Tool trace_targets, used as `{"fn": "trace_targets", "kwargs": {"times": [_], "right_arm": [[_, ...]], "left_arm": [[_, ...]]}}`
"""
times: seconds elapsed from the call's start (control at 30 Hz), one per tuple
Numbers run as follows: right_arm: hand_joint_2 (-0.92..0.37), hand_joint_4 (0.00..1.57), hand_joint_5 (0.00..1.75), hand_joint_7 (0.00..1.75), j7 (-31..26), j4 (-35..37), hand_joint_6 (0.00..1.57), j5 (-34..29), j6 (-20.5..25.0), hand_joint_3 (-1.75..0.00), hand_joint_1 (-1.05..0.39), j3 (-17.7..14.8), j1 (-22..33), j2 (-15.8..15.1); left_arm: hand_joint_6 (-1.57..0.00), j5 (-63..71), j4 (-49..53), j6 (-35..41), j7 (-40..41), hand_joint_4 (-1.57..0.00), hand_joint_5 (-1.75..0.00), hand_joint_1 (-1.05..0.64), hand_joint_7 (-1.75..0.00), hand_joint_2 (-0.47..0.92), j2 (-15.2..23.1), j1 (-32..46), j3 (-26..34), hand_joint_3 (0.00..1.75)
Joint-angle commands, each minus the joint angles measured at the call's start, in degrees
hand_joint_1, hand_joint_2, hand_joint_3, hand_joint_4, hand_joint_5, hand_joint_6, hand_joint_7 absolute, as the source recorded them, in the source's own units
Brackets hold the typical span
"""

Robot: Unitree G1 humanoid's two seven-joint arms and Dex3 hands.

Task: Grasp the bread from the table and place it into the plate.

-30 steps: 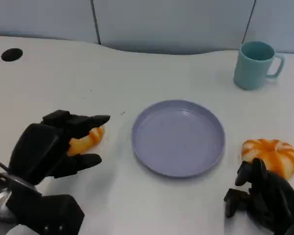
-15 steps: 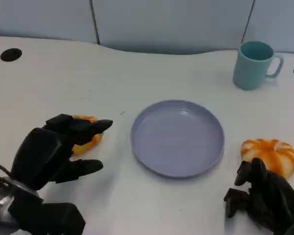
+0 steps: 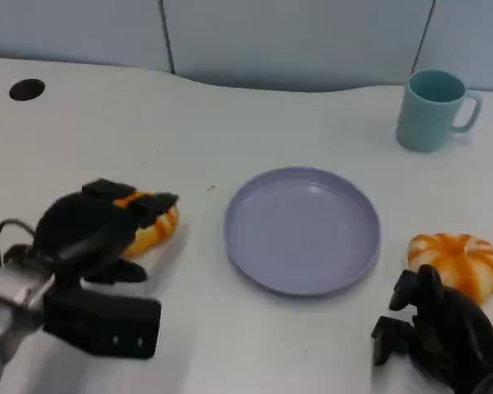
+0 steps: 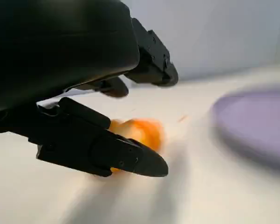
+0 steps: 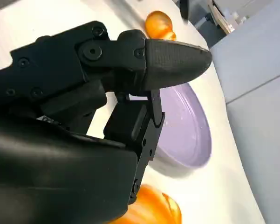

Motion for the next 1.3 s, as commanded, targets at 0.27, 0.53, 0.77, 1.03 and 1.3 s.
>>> {"fn": "trace_targets", "kwargs": {"times": [0.27, 0.53, 0.77, 1.03, 1.3], "right_arm": [[-0.92, 1.25, 1.34, 1.25, -1.5, -0.8, 1.17, -0.4, 1.9, -0.50, -0.45, 0.1, 1.7, -0.4], [-0.92, 1.28, 1.30, 1.27, -1.4, -0.9, 1.17, 0.0, 2.2, -0.48, -0.46, -0.1, 1.7, -0.5], [-0.92, 1.29, 1.30, 1.26, -1.6, -1.9, 1.18, -0.2, 2.3, -0.49, -0.46, -0.1, 2.4, -0.6], [-0.92, 1.29, 1.30, 1.26, -1.4, -3.3, 1.17, 0.3, 3.4, -0.51, -0.44, -0.2, 3.4, -0.9], [-0.92, 1.28, 1.30, 1.29, -1.8, -4.6, 1.15, 0.5, 4.4, -0.50, -0.44, -0.5, 4.4, -0.9]], "left_arm": [[-0.02, -1.1, 6.4, 8.0, -1.7, 0.00, 0.00, -0.74, -0.01, 0.87, 1.3, -8.9, -7.4, 0.02], [-0.04, -3.8, 11.9, 7.3, -3.3, 0.00, 0.00, -0.72, -0.01, 0.86, -0.5, -11.8, -10.4, 0.01], [-0.02, -7.5, 22.4, 5.1, -7.2, 0.00, 0.00, -0.70, -0.01, 0.86, -5.1, -16.4, -12.2, 0.01], [-0.04, -8.3, 28.7, 5.8, -8.1, 0.00, 0.00, -0.70, -0.02, 0.83, -8.2, -19.3, -14.9, 0.00], [-0.06, -9.0, 32.4, 8.3, -11.3, 0.00, 0.00, -0.69, -0.02, 0.81, -10.3, -20.5, -16.0, 0.00]]}}
